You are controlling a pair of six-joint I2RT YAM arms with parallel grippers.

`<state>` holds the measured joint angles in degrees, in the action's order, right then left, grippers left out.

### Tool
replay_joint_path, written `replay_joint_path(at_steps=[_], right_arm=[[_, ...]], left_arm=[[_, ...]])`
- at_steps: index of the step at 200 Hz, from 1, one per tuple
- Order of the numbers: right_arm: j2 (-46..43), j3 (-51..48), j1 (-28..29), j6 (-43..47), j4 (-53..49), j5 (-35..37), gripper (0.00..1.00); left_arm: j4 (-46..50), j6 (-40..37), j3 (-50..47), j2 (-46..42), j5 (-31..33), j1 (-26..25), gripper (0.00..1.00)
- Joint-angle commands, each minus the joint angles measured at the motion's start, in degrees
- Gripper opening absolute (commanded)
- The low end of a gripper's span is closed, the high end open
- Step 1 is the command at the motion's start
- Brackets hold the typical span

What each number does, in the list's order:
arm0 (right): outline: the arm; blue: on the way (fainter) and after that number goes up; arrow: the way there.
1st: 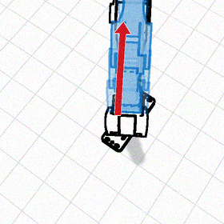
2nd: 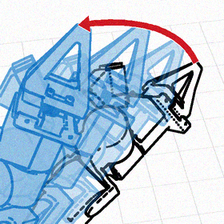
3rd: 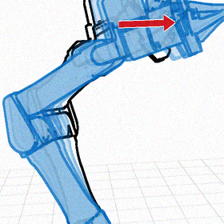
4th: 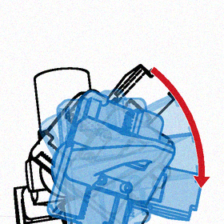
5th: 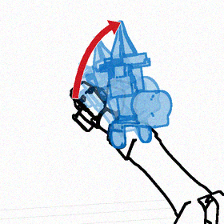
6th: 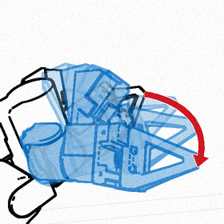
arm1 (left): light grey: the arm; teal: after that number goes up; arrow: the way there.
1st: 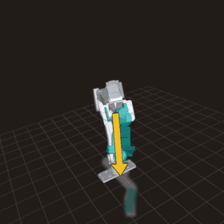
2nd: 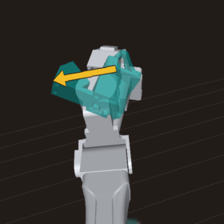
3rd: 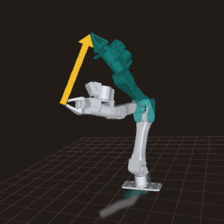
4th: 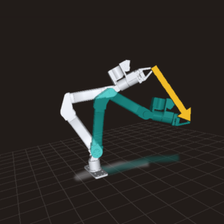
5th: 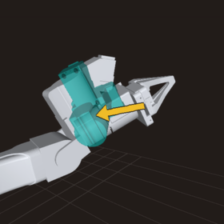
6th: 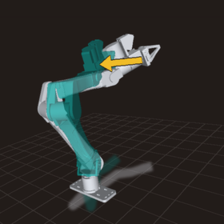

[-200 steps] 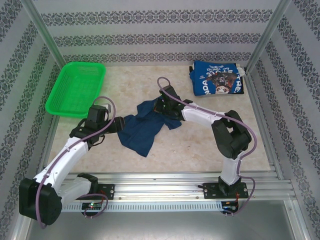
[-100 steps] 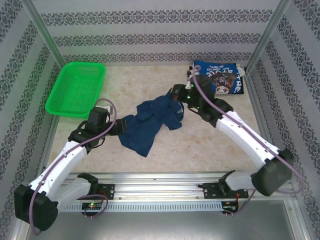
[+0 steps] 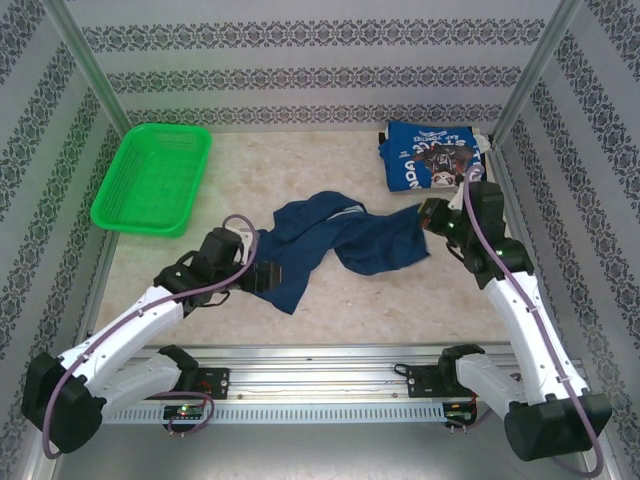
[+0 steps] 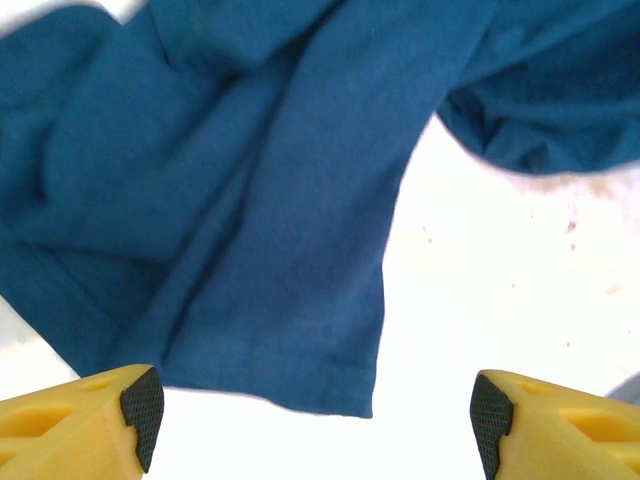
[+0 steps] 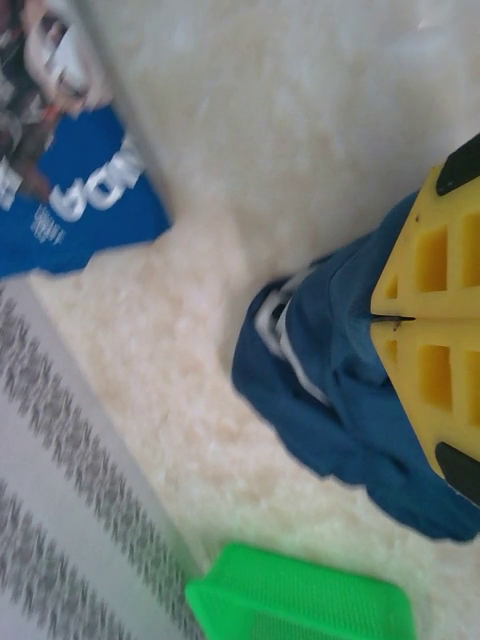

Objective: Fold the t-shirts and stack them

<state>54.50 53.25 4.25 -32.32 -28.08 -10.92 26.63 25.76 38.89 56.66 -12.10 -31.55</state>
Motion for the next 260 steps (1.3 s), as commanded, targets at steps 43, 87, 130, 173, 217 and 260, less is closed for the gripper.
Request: replay_joint_path(at_steps=[43, 87, 130, 173, 217, 260], right_arm=[[-1.2, -4.1, -9.5, 6.7, -3.2, -7.4, 0.0], [-2.8, -5.0, -9.5, 7.0, -3.7, -9.2, 0.0], [-4.0, -6.0, -9.5, 6.9, -3.7, -10.4, 0.0], [-4.9, -6.5, -9.5, 7.4, -3.7, -10.6, 0.0], [-4.9, -7.0, -9.6, 8.6, -4.0, -10.0, 0.0], [-4.8, -4.0, -10.0, 8.8, -4.7, -8.1, 0.0]], left_arm=[[-0.5, 7.5, -3.3, 7.9, 5.2, -11.7, 0.8], [-5.6, 6.8, -0.8, 20.2, 11.4, -12.9, 0.76], [-13.6, 7.6, 0.3, 28.6, 13.5, -12.9, 0.62], [-18.5, 6.6, 2.5, 32.0, 14.4, -12.8, 0.43], [-13.9, 4.3, 5.4, 26.6, 18.3, -10.4, 0.0], [-2.9, -0.7, 10.9, 10.1, 20.4, -4.2, 0.0]])
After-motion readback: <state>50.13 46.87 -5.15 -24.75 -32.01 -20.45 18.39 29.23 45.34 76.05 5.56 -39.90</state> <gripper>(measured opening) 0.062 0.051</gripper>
